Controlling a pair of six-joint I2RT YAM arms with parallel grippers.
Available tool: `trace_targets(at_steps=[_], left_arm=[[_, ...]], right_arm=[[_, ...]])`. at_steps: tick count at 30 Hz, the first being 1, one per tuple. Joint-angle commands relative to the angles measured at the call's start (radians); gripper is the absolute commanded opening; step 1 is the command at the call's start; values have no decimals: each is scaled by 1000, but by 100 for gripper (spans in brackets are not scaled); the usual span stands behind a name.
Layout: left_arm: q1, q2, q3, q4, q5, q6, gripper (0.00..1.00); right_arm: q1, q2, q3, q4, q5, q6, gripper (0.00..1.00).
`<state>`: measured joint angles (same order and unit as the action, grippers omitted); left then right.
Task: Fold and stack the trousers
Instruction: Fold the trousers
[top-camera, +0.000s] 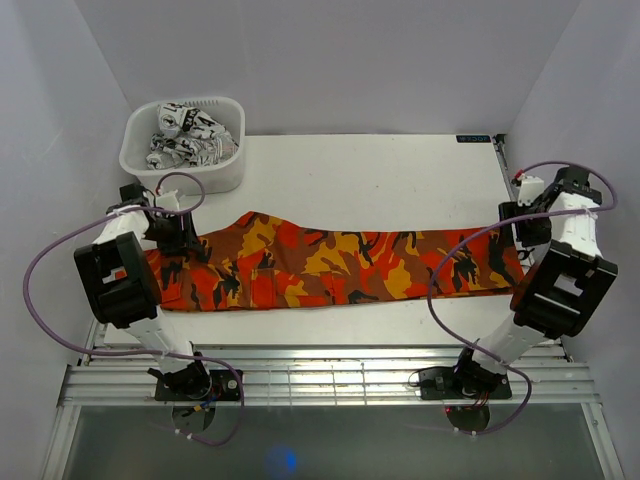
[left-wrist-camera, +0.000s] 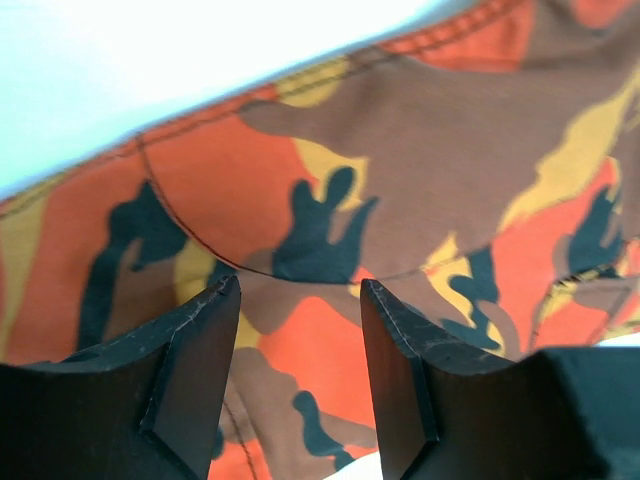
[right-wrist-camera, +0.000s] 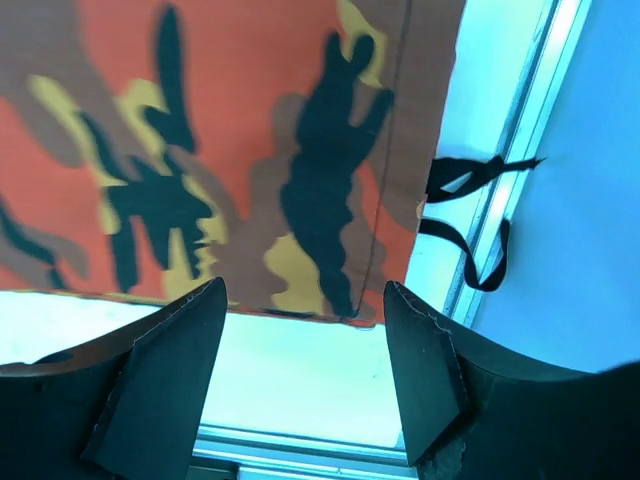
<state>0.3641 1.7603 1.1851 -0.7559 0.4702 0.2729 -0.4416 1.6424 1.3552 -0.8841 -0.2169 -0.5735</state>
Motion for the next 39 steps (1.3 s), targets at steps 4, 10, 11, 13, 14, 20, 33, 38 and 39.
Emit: trace_targets(at_steps=[4, 10, 11, 13, 14, 20, 33, 38, 39], left_arm=[[-4, -113, -33, -6, 81, 34, 63], [-8, -148, -41, -17, 105, 45, 63], [-13, -153, -42, -20, 108, 43, 63], [-17, -165, -44, -19, 108, 43, 63], [-20, -168, -45, -19, 110, 43, 63], [-22, -179, -53, -23, 107, 54, 63], [-25, -205, -81, -20, 140, 71, 63], [-27, -216, -73, -16, 142, 66, 63], [-27, -214, -67, -16, 145, 65, 63]], right_arm=[[-60, 135, -74, 102, 65, -46, 70], [-77, 192, -180, 188, 88, -45, 73], [-77, 200, -195, 186, 85, -45, 75], [-77, 218, -203, 178, 83, -43, 77], [-77, 220, -211, 177, 86, -40, 78], [-83, 142, -200, 148, 65, -61, 81], [-166, 238, -145, 113, 39, -121, 82], [-154, 339, -149, 73, -53, -69, 75], [-149, 346, -148, 62, -71, -65, 73]])
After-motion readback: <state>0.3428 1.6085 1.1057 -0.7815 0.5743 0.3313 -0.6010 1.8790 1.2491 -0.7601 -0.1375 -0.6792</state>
